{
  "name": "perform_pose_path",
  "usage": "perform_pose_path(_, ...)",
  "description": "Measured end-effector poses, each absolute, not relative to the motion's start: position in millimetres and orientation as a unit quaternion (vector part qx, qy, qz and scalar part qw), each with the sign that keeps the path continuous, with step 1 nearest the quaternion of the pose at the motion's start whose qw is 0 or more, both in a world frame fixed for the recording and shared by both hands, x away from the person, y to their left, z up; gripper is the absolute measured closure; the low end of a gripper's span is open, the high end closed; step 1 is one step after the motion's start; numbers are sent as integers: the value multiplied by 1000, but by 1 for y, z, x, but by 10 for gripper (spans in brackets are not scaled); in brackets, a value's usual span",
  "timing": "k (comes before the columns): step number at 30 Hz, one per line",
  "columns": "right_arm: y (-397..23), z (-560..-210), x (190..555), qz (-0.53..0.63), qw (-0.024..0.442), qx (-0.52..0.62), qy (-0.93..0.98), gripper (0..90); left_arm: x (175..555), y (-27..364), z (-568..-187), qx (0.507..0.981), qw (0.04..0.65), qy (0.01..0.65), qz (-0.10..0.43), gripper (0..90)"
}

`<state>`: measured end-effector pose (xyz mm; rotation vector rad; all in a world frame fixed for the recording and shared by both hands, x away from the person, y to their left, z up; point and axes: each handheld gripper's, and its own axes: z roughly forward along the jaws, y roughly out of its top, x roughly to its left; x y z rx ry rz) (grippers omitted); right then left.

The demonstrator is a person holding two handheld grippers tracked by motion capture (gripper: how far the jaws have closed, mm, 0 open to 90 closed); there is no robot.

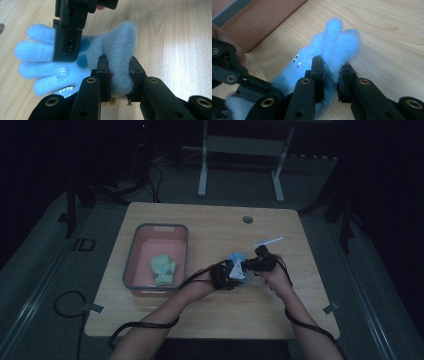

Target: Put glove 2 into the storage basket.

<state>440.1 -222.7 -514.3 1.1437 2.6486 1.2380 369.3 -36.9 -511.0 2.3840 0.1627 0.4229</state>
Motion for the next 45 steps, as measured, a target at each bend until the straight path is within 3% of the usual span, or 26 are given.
perform_pose_path(20, -200, -464, 438, 432, 10, 340, 835, 785, 365, -12, -463, 919, 341, 59, 188, 766)
perform_pose_path(45, -136, -445, 445, 436, 3, 302, 847, 785, 360, 41, -443, 923, 318, 82, 202, 767)
